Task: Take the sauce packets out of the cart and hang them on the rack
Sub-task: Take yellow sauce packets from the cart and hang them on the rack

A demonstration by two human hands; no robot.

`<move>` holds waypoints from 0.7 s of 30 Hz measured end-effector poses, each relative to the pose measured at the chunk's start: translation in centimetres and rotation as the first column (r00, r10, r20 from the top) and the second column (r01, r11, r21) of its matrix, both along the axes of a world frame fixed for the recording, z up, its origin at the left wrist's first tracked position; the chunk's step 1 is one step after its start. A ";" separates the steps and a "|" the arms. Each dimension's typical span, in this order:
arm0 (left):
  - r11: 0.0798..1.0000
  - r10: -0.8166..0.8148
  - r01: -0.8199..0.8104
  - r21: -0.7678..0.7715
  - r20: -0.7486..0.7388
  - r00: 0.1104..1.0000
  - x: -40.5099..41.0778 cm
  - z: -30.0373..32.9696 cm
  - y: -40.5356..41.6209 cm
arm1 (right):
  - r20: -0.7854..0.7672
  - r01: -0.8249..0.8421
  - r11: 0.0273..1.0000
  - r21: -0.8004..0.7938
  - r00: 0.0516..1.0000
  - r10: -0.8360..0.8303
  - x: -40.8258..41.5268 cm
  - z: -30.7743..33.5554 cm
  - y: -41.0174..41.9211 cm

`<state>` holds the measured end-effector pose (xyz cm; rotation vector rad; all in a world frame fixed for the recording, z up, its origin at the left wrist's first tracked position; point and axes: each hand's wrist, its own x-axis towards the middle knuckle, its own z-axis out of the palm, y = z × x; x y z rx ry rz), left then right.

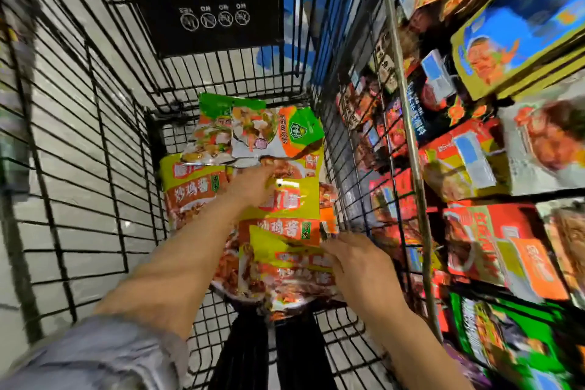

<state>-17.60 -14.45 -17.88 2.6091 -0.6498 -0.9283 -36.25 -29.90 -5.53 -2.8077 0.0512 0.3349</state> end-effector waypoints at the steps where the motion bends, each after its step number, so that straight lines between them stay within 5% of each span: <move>1: 0.998 -0.057 0.057 0.030 -0.006 0.998 0.1 -0.7 -0.5 | 0.009 -0.002 1.000 -0.013 1.000 0.002 0.2 -0.3 -0.2; 7: 1.000 0.030 -0.030 -0.002 0.181 0.983 -1.8 -0.1 0.3 | -0.009 0.003 0.999 0.043 1.000 -0.003 0.5 -0.5 -0.6; 16: 0.812 0.539 -0.576 0.093 0.257 0.802 -1.1 3.8 12.1 | 0.084 -0.184 0.983 0.023 0.980 0.182 3.8 0.0 2.6; 21: 0.804 0.556 -0.588 0.088 0.243 0.795 3.7 2.4 11.6 | 0.183 -0.221 0.974 -0.058 0.956 0.228 6.4 0.0 3.6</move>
